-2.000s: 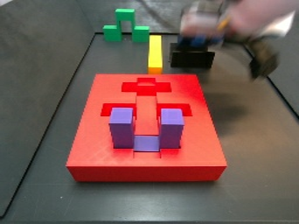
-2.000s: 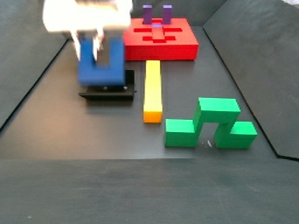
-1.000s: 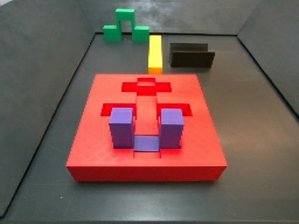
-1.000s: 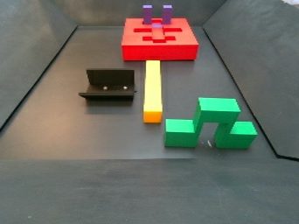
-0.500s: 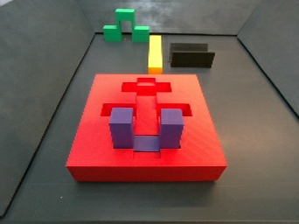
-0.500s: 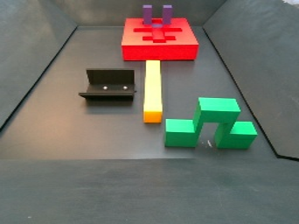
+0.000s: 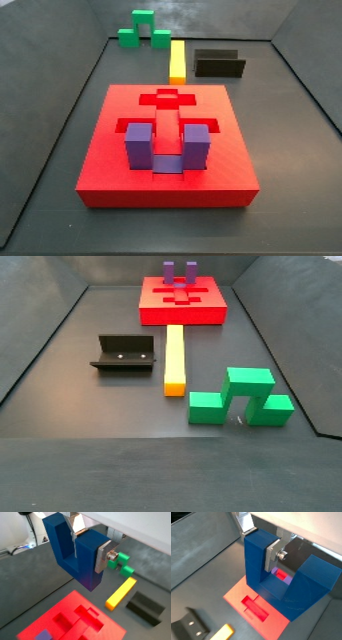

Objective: Pick up the blue object. Move up. Place the blue object on the fixture. Regrasp the blue object. Move to above the board. Insert the blue object.
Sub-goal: Move to above the board, then insert the blue object.

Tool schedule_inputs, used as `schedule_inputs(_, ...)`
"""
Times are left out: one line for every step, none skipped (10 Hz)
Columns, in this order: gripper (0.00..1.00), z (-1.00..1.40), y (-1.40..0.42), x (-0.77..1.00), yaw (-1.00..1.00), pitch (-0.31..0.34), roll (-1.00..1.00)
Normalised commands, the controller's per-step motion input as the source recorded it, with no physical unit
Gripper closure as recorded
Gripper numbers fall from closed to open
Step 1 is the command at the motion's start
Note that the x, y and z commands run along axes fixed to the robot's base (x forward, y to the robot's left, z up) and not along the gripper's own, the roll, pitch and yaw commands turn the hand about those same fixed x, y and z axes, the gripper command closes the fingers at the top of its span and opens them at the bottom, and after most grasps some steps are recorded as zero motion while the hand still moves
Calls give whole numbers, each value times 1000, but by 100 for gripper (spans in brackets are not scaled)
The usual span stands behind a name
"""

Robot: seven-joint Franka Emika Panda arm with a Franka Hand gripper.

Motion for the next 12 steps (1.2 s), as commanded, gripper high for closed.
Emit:
schedule_inputs(100,-4,19,-44,9,-39,-360)
schedule_inputs(100,-7,20,-34,5,-40,-278)
schedule_inputs(100,-11,0,0,0,0,-13)
schedule_inputs(100,-20,26,0,0,0,-83)
schedule_inputs(100,-37,0,0,0,0,-30)
schedule_inputs(100,-77,0,-3,9,-27,-116)
schedule_inputs(100,-266,17,363,-34,0,-230)
schedule_inputs(100,-329,237,611,0,0,-280)
schedule_inputs(100,-483,229,734,0,0,-264)
schedule_inputs(100,-631,223,649,0,-19,-187)
schedule_inputs(100,-654,277,394,0,-91,-227)
schedule_inputs(100,-654,277,366,0,-110,-230)
